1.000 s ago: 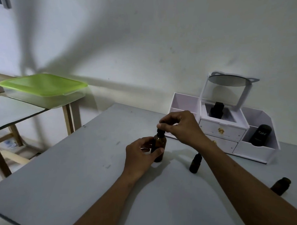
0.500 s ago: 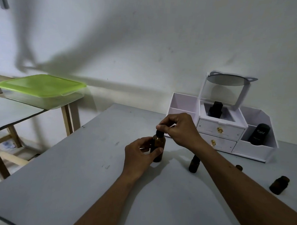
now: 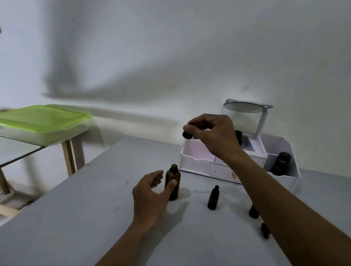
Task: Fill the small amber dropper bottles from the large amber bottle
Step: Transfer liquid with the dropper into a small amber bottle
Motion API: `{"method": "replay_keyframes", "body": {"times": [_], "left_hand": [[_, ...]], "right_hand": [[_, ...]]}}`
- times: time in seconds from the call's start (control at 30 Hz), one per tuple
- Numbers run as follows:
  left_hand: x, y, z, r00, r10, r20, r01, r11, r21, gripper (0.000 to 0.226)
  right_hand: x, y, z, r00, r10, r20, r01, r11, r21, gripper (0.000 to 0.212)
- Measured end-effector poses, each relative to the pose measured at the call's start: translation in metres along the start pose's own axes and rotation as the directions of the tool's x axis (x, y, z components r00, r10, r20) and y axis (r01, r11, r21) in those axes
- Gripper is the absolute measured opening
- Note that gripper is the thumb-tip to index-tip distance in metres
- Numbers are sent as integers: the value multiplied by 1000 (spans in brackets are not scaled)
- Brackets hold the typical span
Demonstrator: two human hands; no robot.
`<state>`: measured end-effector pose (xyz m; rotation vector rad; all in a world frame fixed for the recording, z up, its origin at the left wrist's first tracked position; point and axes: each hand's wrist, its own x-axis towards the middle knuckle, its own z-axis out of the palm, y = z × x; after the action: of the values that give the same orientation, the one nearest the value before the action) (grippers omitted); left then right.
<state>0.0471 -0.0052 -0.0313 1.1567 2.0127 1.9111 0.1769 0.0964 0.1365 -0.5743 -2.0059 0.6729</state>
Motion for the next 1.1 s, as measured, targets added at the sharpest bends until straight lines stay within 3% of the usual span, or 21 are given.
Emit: {"method": "replay_keyframes", "body": {"times": [0.1, 0.2, 0.33, 0.53, 0.73, 1.1], "left_hand": [[-14, 16, 1, 994, 89, -61, -91, 995, -33, 32], [-34, 32, 14, 989, 149, -19, -150, 986, -77, 27], [-64, 54, 46, 976, 114, 185, -84, 983, -163, 29], [-91, 66, 107, 882, -12, 472, 66, 993, -99, 49], [-90, 66, 151, 873, -46, 486, 109, 989, -101, 58], [-81, 58, 186, 867, -48, 497, 94, 993, -68, 60]], "right_hand": [[-1, -12, -31, 998, -1, -63, 6, 997, 74, 7], [-9, -14, -62, 994, 19, -107, -2, 986, 165, 5], [-27, 4, -103, 984, 57, -168, -30, 987, 156, 4], [-61, 43, -152, 961, 148, -232, -140, 989, 54, 18], [-92, 76, -174, 947, 208, -245, -210, 978, 18, 6], [-108, 114, -176, 937, 261, -233, -272, 962, -14, 10]]}}
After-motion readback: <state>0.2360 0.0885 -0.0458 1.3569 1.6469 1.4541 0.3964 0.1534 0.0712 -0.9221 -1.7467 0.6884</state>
